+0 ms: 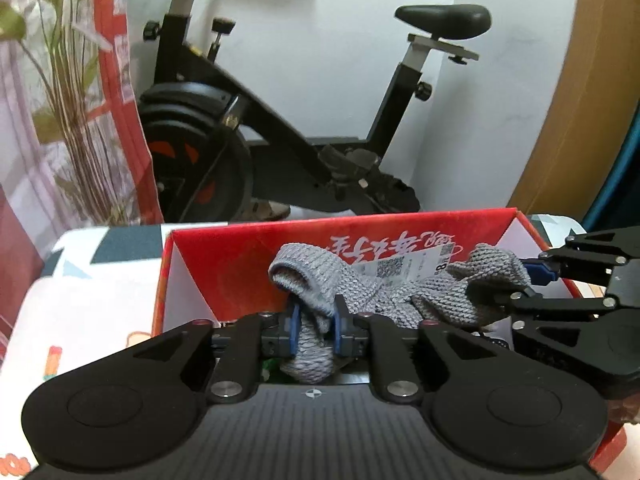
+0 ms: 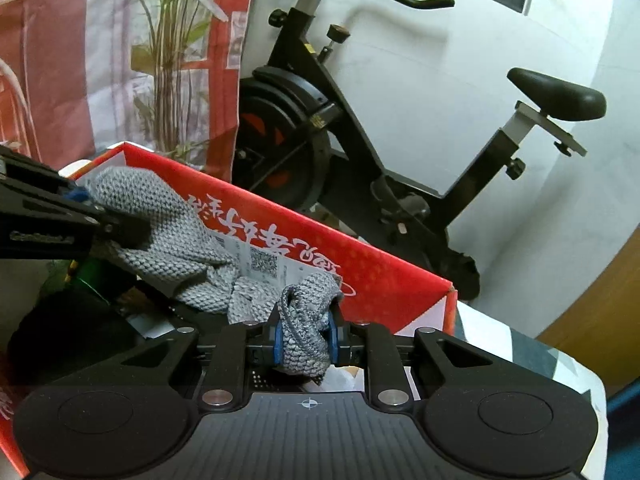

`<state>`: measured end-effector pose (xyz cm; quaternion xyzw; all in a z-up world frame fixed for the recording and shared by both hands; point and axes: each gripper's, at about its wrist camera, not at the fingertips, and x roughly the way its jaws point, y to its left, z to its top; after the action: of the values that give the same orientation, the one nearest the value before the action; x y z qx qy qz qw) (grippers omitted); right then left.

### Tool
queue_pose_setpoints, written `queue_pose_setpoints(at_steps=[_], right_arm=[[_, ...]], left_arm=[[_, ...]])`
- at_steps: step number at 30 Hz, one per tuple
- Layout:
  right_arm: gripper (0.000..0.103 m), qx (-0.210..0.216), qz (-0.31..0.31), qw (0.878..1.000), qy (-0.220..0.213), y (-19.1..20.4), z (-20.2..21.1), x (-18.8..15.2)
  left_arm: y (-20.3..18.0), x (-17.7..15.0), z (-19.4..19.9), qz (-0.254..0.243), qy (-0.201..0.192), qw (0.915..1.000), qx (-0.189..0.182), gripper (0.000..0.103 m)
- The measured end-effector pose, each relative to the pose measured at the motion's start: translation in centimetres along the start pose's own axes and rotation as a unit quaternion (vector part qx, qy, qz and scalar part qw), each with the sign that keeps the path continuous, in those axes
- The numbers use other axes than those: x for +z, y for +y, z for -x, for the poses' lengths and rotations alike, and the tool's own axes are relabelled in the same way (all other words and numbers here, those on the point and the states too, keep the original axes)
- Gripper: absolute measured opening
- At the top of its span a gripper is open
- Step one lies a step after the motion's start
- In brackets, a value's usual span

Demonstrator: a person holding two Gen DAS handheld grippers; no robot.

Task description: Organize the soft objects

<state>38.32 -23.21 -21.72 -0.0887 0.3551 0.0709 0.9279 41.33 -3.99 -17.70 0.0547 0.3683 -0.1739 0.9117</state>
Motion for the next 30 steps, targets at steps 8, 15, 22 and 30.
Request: queue_pose_setpoints(at_steps=[8,15,22,30], right_arm=[[0.037,0.006,-0.021,1.000,0.010,-0.6,2.5,-1.1],[0.063,0.007,-0.058,0.998,-0.017,-1.4,7.5,-2.3],[0.092,0.012,-0.085,0.994,-0.072,-1.3,13.6,-3.2],[0.103,0.023,-0.121,0.983,-0.135,-1.2,20.6,-4.0]], left_arm=[[-1.4,-0.3,3.9,-0.034,-0.049,0.9979,0.023,0.079],[-2.9,-0.8,8.8,-0.047,-0.104,0.9930,0.032,0.101],[-4.5,-2.1,13.2,-0.045,-0.134,0.9888,0.048,0.103],[-4.9,-3.7,18.5,-0.013,-0.164,0.9835,0.075,0.103]])
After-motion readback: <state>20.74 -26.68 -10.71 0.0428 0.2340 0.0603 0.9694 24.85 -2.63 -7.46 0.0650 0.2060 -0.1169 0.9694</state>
